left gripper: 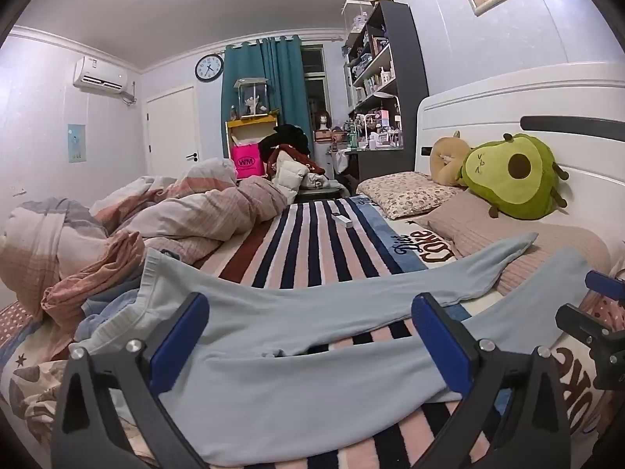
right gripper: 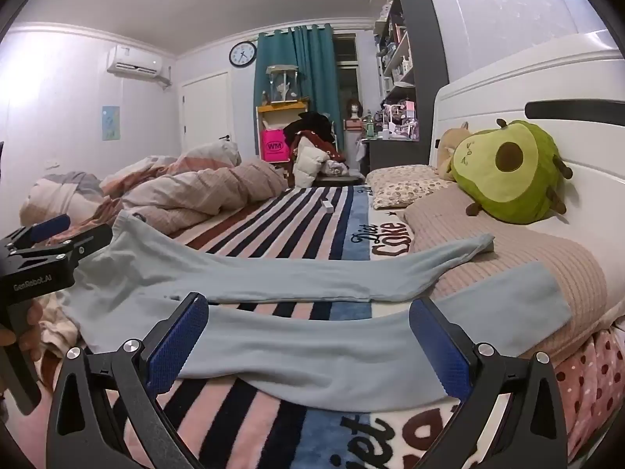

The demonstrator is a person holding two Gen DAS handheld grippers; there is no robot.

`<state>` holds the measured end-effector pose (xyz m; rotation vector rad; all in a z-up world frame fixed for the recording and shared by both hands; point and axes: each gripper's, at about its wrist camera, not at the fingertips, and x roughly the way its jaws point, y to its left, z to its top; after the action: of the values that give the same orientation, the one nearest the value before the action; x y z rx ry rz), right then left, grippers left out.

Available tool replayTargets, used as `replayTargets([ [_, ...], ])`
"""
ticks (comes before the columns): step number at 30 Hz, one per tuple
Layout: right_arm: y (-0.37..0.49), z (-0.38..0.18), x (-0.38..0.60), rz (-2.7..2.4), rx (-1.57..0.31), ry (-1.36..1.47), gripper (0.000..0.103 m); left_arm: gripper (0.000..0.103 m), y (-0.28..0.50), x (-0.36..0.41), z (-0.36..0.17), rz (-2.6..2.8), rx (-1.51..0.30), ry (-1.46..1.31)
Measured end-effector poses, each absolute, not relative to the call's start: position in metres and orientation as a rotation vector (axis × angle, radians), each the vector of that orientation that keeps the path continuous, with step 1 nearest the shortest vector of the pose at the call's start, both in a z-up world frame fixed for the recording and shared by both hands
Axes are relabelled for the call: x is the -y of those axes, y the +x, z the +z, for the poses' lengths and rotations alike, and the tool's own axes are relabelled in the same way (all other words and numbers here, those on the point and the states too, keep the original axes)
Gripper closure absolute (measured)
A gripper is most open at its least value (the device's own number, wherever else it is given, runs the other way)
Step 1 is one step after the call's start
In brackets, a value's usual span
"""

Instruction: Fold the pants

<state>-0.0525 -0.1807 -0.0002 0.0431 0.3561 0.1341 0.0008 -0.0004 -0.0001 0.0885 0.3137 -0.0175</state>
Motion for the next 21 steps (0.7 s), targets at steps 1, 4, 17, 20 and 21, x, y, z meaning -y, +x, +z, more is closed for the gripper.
replayTargets([
  [1, -0.052, 0.000, 0.180, 0.134, -0.363, 0.042, 0.000, 0.001, 0.001, 0.000, 0.000, -0.017, -0.305, 0.085],
  [4, -0.052, 0.000, 0.180, 0.136, -0.361, 0.044, 0.000, 0.001, 0.001, 0.002, -0.001, -0.010, -0.302, 0.092],
  [17, -0.052, -0.002, 0.170, 0.129, -0.357, 0.042, 0.000, 0.001, -0.003, 0.008, 0.000, 0.001, -0.291, 0.106],
  [20, -0.051, -0.005, 0.175, 0.136, -0.360, 0.050, 0.000, 0.001, -0.004, 0.006, -0.003, 0.005, -0.286, 0.108],
  [21, -0.052, -0.006, 0.172, 0.137, -0.360, 0.049, 0.000, 0.001, -0.004, 0.006, -0.004, 0.005, -0.286, 0.108],
])
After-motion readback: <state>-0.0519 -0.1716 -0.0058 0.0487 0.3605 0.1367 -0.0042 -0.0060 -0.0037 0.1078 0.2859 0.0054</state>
